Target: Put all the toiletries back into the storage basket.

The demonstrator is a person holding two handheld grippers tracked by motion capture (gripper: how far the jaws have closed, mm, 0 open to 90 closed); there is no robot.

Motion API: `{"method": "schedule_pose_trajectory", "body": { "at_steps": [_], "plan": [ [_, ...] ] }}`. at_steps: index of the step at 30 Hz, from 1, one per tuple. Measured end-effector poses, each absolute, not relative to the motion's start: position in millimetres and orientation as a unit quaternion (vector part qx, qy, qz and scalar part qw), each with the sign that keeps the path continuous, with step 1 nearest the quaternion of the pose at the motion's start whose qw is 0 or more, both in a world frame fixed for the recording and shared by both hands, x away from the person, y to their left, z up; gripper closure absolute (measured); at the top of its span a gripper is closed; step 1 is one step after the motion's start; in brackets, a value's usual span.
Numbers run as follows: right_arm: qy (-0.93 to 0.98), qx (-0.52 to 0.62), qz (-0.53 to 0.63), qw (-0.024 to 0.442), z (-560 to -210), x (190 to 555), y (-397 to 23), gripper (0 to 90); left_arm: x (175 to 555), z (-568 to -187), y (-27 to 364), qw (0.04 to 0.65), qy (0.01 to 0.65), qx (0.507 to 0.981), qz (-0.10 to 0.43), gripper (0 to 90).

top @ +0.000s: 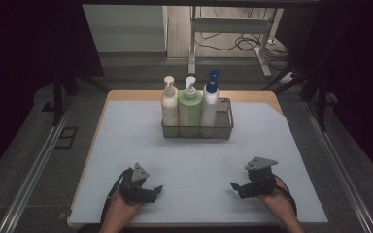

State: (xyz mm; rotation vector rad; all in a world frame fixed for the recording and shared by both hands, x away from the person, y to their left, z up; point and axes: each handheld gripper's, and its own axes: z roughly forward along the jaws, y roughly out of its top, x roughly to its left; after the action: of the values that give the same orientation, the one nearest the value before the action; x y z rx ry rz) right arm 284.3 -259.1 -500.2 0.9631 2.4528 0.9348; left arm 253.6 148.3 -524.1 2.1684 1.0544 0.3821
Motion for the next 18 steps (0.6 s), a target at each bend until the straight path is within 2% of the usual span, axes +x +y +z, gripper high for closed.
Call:
{"method": "schedule_pose_trajectory", "body": {
  "at_steps": [7, 18],
  "plan": [
    [0.862, 0.350, 0.331, 0.157, -518, 283, -258, 0.0, 254, -524, 148, 0.343, 0.406, 0.834, 0.147, 12.8],
    [0.856, 0.360, 0.342, 0.144, -522, 283, -261, 0.0, 254, -524, 148, 0.342, 0.405, 0.835, 0.147, 12.7]
  ]
}}
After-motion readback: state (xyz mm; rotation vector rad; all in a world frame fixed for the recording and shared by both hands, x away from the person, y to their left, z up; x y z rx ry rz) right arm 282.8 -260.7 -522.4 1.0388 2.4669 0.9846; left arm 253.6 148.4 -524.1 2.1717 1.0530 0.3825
